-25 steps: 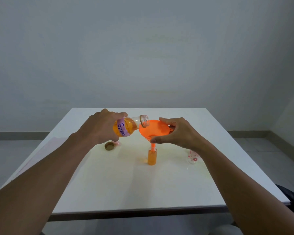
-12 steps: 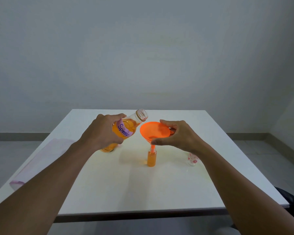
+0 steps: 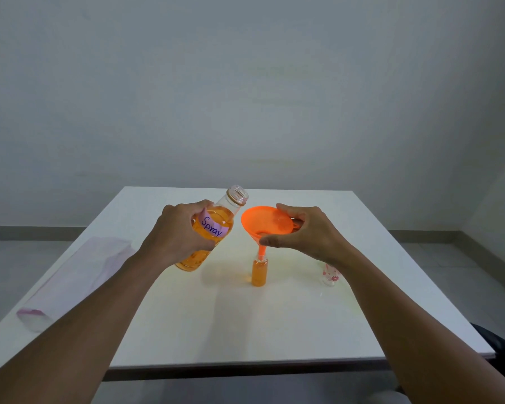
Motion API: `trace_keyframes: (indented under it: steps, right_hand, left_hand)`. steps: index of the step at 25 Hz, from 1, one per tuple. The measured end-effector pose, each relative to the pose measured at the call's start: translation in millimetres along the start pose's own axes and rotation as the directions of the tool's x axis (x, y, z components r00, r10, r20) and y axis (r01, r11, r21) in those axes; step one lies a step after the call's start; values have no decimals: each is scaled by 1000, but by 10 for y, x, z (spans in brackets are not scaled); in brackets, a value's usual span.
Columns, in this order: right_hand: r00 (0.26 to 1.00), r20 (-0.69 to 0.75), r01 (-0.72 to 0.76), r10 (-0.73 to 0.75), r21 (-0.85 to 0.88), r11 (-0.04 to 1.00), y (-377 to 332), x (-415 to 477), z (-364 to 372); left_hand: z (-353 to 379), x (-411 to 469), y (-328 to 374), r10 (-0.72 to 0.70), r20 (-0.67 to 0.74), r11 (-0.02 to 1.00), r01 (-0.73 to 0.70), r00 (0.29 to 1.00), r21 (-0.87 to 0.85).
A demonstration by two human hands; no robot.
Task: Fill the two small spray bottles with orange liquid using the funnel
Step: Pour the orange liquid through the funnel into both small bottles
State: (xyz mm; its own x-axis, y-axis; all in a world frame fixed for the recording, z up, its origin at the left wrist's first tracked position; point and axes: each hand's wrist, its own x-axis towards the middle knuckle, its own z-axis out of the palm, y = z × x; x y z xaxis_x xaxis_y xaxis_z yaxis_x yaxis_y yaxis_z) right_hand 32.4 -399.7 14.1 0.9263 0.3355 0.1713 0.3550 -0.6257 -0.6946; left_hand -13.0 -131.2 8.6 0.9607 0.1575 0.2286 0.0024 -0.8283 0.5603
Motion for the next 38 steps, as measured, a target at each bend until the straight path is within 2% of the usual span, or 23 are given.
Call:
trace_keyframes:
  steps: [8,12,17,25,38]
  right_hand:
    - [1000,-12,14,-14,20,1000,-61,-10,-57]
    - [997,-70,14,-8,86,996,-93,-22,-242]
    - [985,-164,-26,46,124,992,45,-96,-674]
    - [960,-246,-103,131,124,987,476,-270,-1197]
    - [973,-195,-114,125,68,991,735,-304,-1301]
  left_hand:
    - [-77,-20,33,-8,-12,1000,8,1000,26]
    - [-136,8,139,15,-15,999,-15,1000,31]
    - [-129,111,463,99,-31,994,-98,995,38]
    - [216,293,1053,194,22,980,-194,981,30]
    - [558,503,1299,246,56,966,-249,968,62]
